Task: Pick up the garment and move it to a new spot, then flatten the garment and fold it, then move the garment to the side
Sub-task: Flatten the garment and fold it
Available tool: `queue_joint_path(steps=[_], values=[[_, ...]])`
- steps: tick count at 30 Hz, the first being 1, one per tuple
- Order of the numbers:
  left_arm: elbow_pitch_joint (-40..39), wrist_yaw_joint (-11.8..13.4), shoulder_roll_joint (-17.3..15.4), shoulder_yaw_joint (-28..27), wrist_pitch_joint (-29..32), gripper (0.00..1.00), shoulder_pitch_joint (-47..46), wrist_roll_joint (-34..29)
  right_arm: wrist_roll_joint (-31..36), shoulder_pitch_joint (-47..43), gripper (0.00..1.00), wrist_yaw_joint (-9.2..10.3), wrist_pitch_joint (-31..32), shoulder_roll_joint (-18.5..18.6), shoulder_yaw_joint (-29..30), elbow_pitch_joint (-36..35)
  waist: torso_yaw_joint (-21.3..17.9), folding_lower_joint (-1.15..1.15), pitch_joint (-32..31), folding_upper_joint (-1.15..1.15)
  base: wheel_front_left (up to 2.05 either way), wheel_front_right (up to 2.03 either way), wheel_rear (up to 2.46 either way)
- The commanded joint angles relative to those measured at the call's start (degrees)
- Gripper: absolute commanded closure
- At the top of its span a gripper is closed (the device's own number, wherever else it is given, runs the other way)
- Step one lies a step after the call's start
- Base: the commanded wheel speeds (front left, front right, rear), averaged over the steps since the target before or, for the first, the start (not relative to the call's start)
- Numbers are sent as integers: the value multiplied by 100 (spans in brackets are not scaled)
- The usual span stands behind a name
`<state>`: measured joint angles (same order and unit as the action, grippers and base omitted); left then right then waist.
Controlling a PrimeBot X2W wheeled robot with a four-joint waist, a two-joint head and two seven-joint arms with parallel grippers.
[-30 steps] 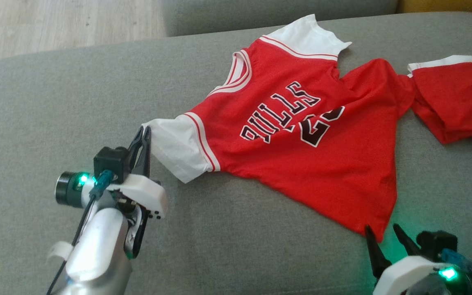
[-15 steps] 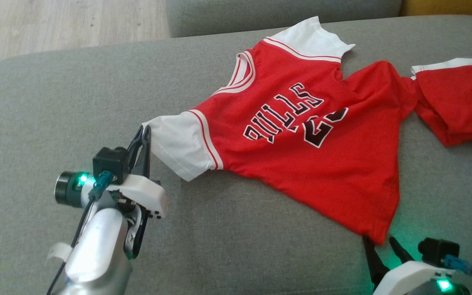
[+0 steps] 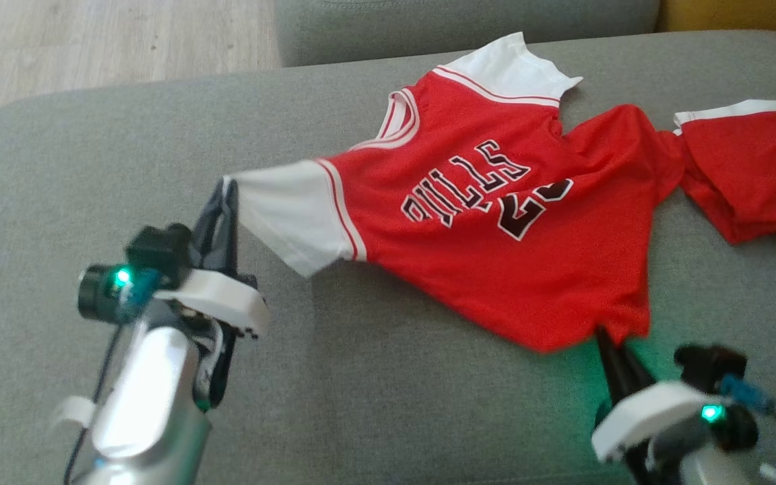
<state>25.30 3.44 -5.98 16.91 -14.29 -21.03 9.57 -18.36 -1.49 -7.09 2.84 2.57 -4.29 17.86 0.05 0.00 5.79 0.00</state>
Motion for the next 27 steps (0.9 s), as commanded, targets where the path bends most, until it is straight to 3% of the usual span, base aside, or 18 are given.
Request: queue_joint_path(steps=[1,7,15,21,27], values=[[-291,-33,-123,-313,-71,100,-219,78,95,357,100,-40,-96,31,-115,-320,-10,0,-20,0,0,0,0],[-1018,-159,-15,-720,-71,100,-356,382,624,1044,100,-40,-117,82,18,-1250,-48,0,-192,0,0,0,0],[-1899,-331,123,-1070,-71,100,-694,694,538,2100,100,-40,91,826,-168,-2202,-21,0,-511,0,0,0,0],[-2785,-249,169,-1079,-14,100,-668,760,401,2252,100,-40,361,1110,-195,-2943,70,0,-735,0,0,0,0],[-4217,-57,134,-959,612,100,-558,695,399,1910,100,-40,1018,991,51,-4069,181,0,-762,0,0,0,0]])
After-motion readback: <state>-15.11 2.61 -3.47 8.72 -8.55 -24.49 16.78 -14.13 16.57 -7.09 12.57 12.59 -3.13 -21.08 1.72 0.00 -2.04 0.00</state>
